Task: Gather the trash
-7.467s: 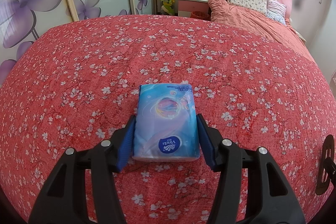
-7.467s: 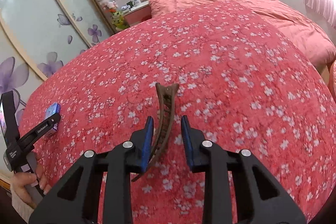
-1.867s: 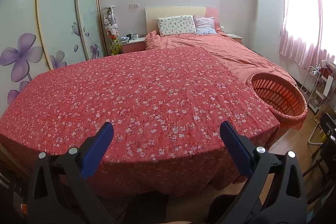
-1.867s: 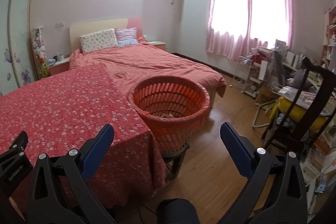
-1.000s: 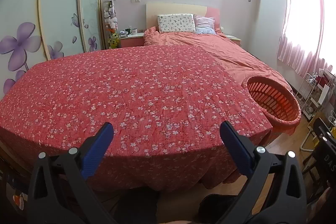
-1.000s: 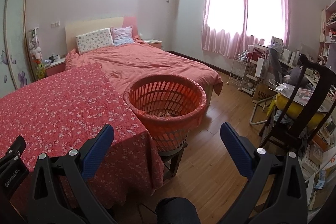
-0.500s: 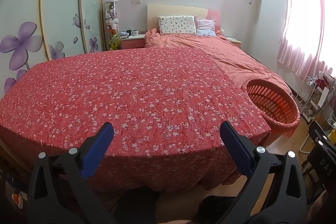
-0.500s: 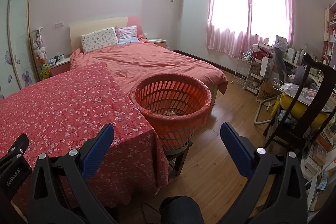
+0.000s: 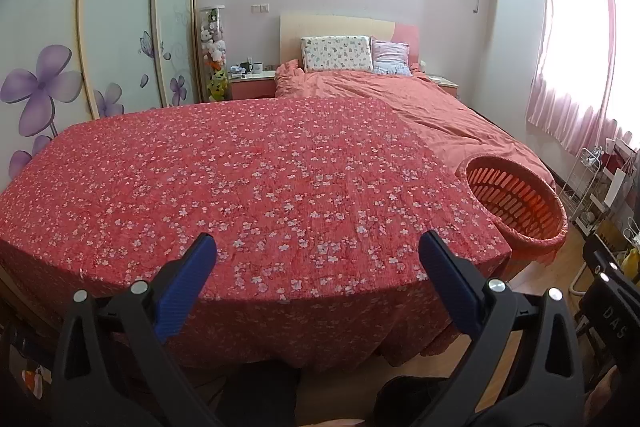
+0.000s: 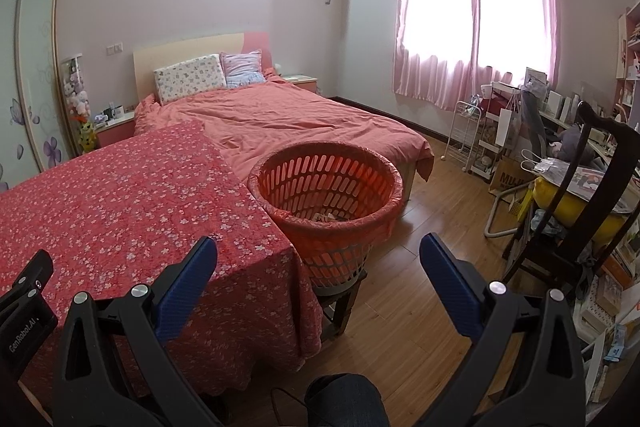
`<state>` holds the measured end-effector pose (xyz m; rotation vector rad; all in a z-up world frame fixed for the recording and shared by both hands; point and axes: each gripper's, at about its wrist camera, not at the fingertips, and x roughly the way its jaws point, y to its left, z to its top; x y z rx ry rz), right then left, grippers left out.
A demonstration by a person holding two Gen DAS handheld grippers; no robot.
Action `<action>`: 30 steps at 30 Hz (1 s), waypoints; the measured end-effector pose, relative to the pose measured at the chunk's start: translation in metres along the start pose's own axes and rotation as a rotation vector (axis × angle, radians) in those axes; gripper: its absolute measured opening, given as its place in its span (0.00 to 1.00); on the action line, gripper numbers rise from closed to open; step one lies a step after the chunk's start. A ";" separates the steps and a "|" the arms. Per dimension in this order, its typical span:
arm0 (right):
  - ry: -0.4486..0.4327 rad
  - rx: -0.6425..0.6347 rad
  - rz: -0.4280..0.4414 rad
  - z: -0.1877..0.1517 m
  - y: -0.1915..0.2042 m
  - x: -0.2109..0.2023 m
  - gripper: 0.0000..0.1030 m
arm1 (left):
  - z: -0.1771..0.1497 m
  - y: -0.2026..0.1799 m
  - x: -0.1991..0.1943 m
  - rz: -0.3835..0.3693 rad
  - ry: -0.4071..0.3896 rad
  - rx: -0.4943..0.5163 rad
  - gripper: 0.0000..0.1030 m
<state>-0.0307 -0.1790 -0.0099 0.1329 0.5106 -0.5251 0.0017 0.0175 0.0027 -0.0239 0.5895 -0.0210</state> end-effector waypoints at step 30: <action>0.001 0.001 0.000 -0.001 0.001 -0.001 0.97 | 0.002 0.000 -0.003 -0.001 -0.007 -0.004 0.96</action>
